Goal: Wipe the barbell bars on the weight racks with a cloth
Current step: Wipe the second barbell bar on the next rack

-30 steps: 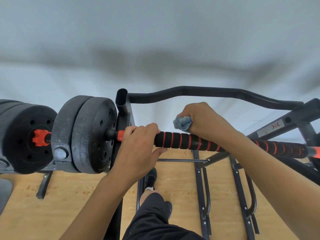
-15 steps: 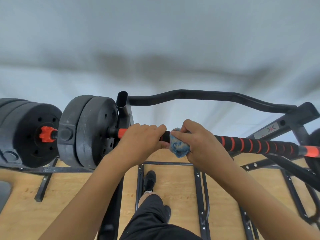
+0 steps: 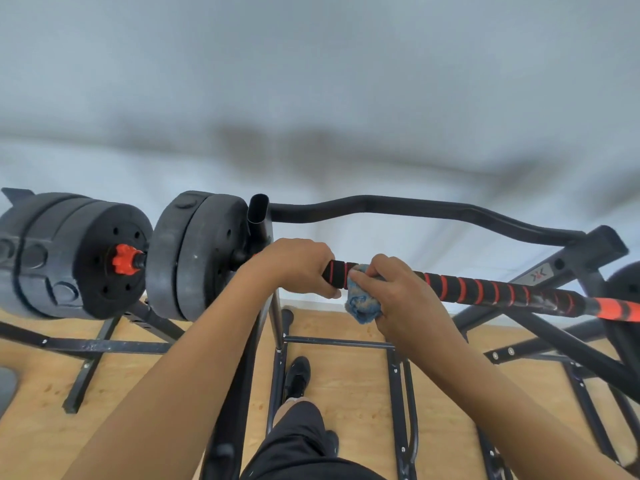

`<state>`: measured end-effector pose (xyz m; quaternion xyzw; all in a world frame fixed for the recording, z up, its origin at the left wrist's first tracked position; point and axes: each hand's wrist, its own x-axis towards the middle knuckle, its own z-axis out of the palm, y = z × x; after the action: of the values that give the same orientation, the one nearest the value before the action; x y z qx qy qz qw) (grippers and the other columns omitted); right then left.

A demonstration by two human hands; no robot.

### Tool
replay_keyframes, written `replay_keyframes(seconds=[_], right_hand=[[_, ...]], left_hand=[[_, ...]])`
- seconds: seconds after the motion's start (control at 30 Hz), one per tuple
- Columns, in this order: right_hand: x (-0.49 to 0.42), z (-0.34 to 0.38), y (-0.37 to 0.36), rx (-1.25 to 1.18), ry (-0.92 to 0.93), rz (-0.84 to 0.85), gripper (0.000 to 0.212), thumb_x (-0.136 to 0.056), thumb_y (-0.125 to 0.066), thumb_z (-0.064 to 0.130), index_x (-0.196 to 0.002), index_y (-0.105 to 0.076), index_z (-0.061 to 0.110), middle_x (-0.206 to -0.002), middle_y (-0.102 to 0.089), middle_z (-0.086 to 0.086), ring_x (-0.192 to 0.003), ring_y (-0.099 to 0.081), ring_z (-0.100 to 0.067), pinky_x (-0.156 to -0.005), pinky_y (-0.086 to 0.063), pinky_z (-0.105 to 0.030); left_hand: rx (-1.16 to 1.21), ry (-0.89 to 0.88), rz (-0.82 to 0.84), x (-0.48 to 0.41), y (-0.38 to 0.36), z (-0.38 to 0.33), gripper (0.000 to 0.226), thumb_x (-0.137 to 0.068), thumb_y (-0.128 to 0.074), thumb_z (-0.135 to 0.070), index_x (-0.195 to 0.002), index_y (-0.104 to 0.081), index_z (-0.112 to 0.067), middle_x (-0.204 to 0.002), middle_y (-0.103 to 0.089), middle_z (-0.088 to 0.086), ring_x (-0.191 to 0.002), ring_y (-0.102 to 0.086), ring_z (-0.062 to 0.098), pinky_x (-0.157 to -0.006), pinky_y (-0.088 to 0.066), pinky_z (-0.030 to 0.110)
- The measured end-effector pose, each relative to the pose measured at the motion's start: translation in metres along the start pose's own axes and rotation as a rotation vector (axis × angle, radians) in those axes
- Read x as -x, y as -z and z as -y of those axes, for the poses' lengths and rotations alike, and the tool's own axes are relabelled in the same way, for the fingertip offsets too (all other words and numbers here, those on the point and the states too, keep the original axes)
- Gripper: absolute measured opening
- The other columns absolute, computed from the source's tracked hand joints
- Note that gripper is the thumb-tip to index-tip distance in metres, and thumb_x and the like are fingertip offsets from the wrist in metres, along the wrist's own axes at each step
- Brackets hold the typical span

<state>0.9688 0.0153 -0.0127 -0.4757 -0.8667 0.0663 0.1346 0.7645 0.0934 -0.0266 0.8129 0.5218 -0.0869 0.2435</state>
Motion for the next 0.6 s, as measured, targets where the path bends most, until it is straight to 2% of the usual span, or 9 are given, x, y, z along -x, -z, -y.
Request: replay_keyframes(seconds=[0.07,0.13,0.2,0.27,0.33,0.37,0.5,0.6], right_hand=[[-0.003,-0.005,0.009,-0.078,-0.049,-0.004,0.057,-0.055,-0.092,-0.004,-0.108,-0.074,0.008,-0.095,-0.06,-0.008,-0.084,-0.06,-0.023,-0.057,-0.046,-0.019],[-0.017,-0.013,0.02,-0.147,-0.121,-0.082,0.046,-0.067,-0.084,-0.006,-0.11,-0.075,0.008,-0.096,-0.061,-0.007,-0.084,-0.058,-0.02,-0.066,-0.04,-0.012],[-0.039,-0.018,0.024,-0.165,-0.15,-0.126,0.039,-0.074,-0.08,-0.003,-0.11,-0.076,0.01,-0.097,-0.062,-0.006,-0.082,-0.057,-0.019,-0.069,-0.038,-0.011],[-0.055,-0.015,0.018,-0.118,-0.164,-0.032,0.027,-0.081,-0.075,0.004,-0.105,-0.075,0.016,-0.097,-0.059,-0.003,-0.084,-0.059,-0.019,-0.07,-0.042,-0.015],[-0.056,-0.006,0.007,-0.078,-0.206,0.082,0.017,-0.089,-0.07,0.012,-0.105,-0.072,0.018,-0.101,-0.052,0.0,-0.084,-0.058,-0.019,-0.074,-0.049,-0.023],[-0.052,-0.002,0.003,-0.076,-0.228,0.075,0.017,-0.091,-0.068,0.013,-0.107,-0.07,0.017,-0.103,-0.048,0.001,-0.083,-0.057,-0.018,-0.073,-0.051,-0.026],[-0.03,0.004,-0.003,-0.068,-0.223,0.036,0.037,-0.089,-0.071,0.008,-0.125,-0.064,0.013,-0.115,-0.046,-0.002,-0.09,-0.056,-0.018,-0.07,-0.049,-0.022],[-0.013,0.006,-0.003,-0.092,-0.195,0.029,0.057,-0.086,-0.075,0.004,-0.139,-0.058,0.016,-0.124,-0.05,-0.003,-0.108,-0.057,-0.02,-0.083,-0.056,-0.027]], left_hand=[[0.007,-0.013,-0.063,0.002,-0.001,0.001,0.034,-0.086,-0.074,-0.06,-0.096,-0.059,-0.031,-0.08,-0.065,-0.009,-0.075,-0.063,0.01,-0.073,-0.057,0.03],[-0.08,-0.039,-0.279,0.004,-0.014,0.0,0.035,-0.085,-0.072,-0.058,-0.102,-0.057,-0.031,-0.084,-0.063,-0.01,-0.078,-0.064,0.013,-0.076,-0.058,0.035],[-0.19,-0.049,-0.46,0.005,-0.029,-0.007,0.032,-0.089,-0.068,-0.053,-0.106,-0.057,-0.028,-0.086,-0.064,-0.009,-0.079,-0.065,0.019,-0.074,-0.055,0.035],[-0.275,-0.02,-0.537,0.001,-0.035,-0.013,0.026,-0.094,-0.062,-0.049,-0.107,-0.06,-0.026,-0.083,-0.062,-0.007,-0.074,-0.063,0.022,-0.067,-0.046,0.032],[-0.294,0.021,-0.513,-0.003,-0.027,-0.015,0.018,-0.096,-0.058,-0.043,-0.098,-0.063,-0.026,-0.076,-0.056,-0.006,-0.067,-0.059,0.021,-0.063,-0.045,0.032],[-0.284,0.034,-0.469,-0.005,-0.021,-0.014,0.017,-0.096,-0.058,-0.041,-0.093,-0.063,-0.025,-0.074,-0.056,-0.006,-0.066,-0.059,0.02,-0.064,-0.048,0.032],[-0.197,0.074,-0.274,-0.014,-0.007,-0.014,0.024,-0.089,-0.066,-0.041,-0.075,-0.057,-0.023,-0.07,-0.061,-0.004,-0.063,-0.062,0.018,-0.067,-0.058,0.035],[-0.05,0.107,-0.047,-0.025,0.005,-0.013,0.024,-0.083,-0.074,-0.039,-0.075,-0.06,-0.02,-0.071,-0.065,-0.002,-0.064,-0.063,0.018,-0.06,-0.054,0.032]])
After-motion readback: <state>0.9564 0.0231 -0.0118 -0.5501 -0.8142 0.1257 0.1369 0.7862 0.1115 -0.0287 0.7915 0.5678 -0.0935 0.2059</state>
